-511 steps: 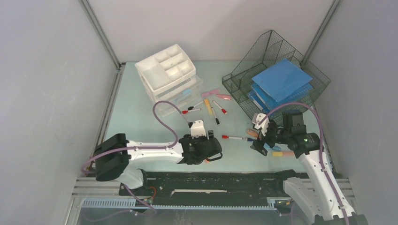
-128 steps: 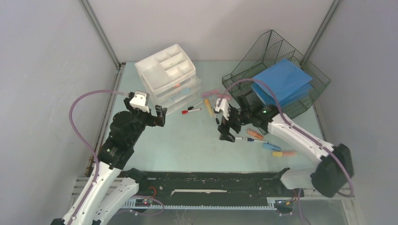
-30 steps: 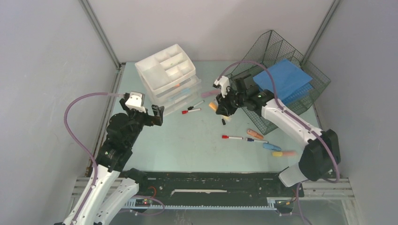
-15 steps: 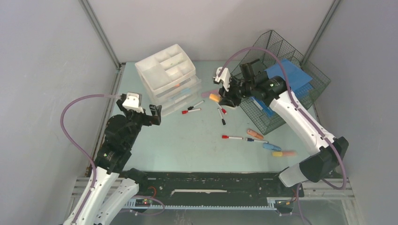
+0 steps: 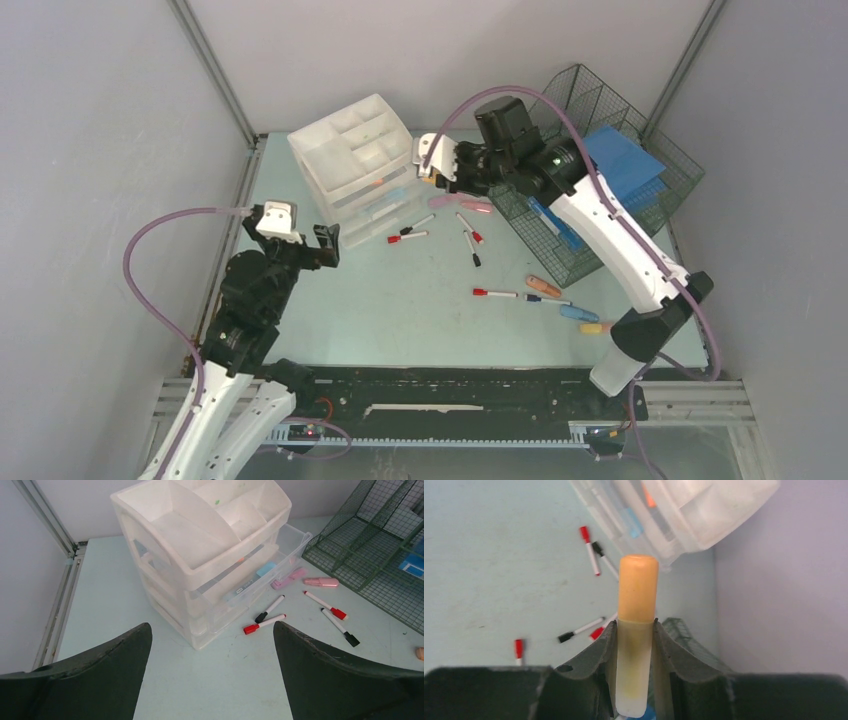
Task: Organize the desk
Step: Place the stationery in the drawer.
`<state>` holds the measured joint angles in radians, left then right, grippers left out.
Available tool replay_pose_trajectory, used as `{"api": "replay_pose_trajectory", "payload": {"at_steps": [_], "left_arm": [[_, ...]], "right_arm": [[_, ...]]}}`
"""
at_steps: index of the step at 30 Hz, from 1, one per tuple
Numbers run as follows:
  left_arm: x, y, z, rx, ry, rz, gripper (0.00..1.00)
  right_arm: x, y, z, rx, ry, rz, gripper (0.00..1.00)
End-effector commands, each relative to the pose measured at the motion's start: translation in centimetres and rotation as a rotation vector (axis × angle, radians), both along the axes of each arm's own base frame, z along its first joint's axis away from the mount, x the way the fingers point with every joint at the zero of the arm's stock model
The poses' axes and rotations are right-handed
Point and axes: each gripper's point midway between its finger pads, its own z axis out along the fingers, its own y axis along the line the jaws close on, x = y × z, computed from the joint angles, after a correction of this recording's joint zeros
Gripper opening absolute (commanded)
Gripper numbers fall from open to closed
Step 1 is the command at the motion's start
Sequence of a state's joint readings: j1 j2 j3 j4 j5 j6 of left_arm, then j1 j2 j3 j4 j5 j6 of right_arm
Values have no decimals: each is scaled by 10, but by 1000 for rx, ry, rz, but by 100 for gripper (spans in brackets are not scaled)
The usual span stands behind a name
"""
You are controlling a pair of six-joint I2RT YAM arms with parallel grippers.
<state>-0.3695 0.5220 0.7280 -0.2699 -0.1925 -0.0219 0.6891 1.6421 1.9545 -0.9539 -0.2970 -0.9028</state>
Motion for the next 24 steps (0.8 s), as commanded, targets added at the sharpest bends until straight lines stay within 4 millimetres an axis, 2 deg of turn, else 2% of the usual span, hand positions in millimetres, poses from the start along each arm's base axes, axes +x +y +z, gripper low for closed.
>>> {"api": "replay_pose_trajectory", "payload": {"at_steps": [1,10,14,18,24], "left_arm": [[1,8,11,-3,-50,40,100],[-6,26,22,-26,-113,120,100],[-13,37,29,-46,-161,167,100],[-19,46,36,-65,-202,204,100],[-23,50,40,-79,-230,216,100]], "right_arm": [[21,15,29,-83,-207,22,0],[40,76,16,-264,-432,130,0],[51,103,12,-279,-499,168,0],[64,128,-4,-290,-544,192,0],[79,152,-21,-281,-578,205,0]]}}
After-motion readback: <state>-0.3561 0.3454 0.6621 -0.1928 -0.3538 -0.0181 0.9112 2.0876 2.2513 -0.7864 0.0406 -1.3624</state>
